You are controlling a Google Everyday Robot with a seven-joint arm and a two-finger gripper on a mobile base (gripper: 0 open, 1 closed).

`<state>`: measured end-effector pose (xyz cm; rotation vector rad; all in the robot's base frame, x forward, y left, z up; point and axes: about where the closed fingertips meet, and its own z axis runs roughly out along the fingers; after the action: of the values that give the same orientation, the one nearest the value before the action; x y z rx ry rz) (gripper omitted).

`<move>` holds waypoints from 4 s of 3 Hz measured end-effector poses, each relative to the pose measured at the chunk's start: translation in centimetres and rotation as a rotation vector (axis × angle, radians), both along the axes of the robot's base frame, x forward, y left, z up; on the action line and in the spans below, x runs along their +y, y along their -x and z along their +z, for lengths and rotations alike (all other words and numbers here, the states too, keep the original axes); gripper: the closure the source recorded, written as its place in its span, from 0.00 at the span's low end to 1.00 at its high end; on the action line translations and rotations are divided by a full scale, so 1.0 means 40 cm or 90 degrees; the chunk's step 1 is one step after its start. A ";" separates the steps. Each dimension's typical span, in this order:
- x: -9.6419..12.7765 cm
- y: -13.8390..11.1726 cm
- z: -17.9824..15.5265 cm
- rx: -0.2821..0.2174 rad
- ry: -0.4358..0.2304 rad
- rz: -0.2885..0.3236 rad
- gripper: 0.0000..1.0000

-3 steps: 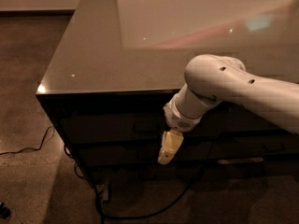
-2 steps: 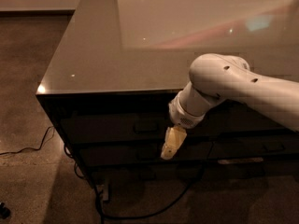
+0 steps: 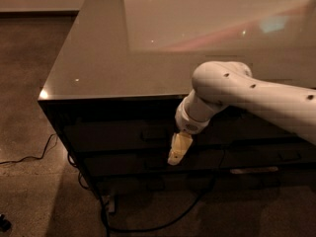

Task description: Open top drawer

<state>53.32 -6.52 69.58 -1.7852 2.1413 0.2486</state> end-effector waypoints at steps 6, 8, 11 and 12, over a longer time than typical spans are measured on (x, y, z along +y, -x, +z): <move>-0.020 -0.044 -0.133 0.027 0.061 -0.038 0.65; -0.029 0.005 -0.102 0.031 0.070 -0.035 0.86; -0.022 0.017 -0.094 0.039 0.062 -0.027 0.16; -0.004 0.043 -0.116 0.071 0.048 0.008 0.00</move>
Offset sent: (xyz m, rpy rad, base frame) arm 0.0242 0.0046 -0.0587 -0.0538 0.0117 -0.0836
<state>51.58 -6.70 64.95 -1.8679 2.2443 0.2789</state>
